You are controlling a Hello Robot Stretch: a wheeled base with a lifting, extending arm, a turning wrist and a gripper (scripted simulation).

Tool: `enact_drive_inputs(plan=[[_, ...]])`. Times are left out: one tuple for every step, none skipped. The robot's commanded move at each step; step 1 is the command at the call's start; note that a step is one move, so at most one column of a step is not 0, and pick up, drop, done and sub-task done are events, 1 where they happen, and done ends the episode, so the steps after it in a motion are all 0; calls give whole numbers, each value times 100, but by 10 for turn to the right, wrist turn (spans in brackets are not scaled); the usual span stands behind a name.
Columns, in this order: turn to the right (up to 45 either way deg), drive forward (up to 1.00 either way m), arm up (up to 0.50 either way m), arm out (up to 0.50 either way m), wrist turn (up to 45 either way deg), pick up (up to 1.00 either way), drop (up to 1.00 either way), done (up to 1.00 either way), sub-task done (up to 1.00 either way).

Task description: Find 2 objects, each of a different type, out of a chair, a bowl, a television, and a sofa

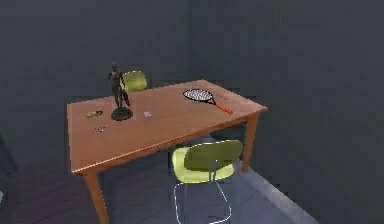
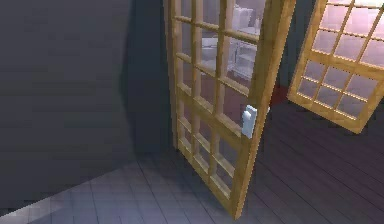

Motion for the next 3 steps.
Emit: enact_drive_inputs(plan=[[0, 0, 0, 0, 0, 0, 0, 0, 100], [450, 0, 0, 0, 0, 0, 0, 0, 0], [450, 0, 0, 0, 0, 0, 0, 0, 0]])
